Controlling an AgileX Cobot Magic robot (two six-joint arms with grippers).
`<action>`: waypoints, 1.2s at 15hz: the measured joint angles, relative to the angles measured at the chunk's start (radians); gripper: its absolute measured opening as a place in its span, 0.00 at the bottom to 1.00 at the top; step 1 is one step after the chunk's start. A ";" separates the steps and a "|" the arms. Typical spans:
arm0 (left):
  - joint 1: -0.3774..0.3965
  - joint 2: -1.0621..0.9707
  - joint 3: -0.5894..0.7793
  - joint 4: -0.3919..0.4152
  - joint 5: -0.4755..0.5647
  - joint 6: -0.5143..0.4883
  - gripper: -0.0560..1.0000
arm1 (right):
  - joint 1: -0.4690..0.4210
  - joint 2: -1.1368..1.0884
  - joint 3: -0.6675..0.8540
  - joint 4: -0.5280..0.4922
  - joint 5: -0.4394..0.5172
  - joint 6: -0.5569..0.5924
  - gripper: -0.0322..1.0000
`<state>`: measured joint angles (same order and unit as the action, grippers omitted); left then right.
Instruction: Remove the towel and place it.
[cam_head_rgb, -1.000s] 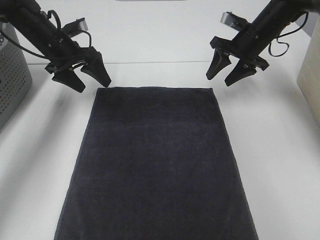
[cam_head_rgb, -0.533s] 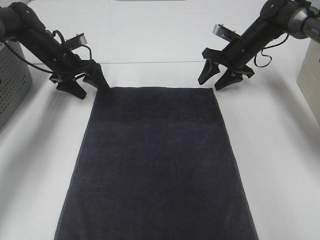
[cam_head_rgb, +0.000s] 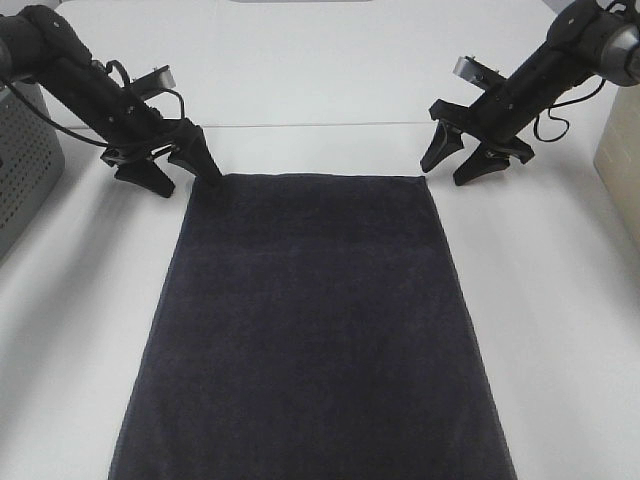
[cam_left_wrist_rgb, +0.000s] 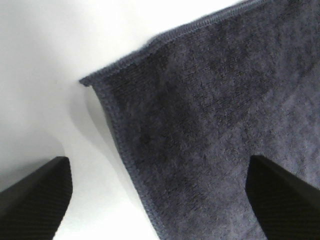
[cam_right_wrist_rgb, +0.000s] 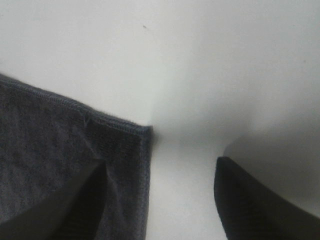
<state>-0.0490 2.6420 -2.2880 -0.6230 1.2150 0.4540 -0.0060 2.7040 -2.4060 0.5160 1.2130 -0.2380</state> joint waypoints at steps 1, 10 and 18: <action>0.000 0.000 0.000 0.000 0.000 0.000 0.89 | 0.000 0.000 -0.002 -0.007 0.000 0.003 0.63; -0.051 0.000 -0.004 0.019 -0.002 -0.015 0.89 | 0.018 -0.014 0.051 0.025 -0.005 0.116 0.75; -0.142 0.006 -0.005 0.026 -0.049 -0.175 0.71 | 0.162 -0.035 0.088 -0.145 -0.011 0.158 0.49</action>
<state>-0.1910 2.6480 -2.2930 -0.5970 1.1660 0.2790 0.1560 2.6690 -2.3180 0.3710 1.2020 -0.0800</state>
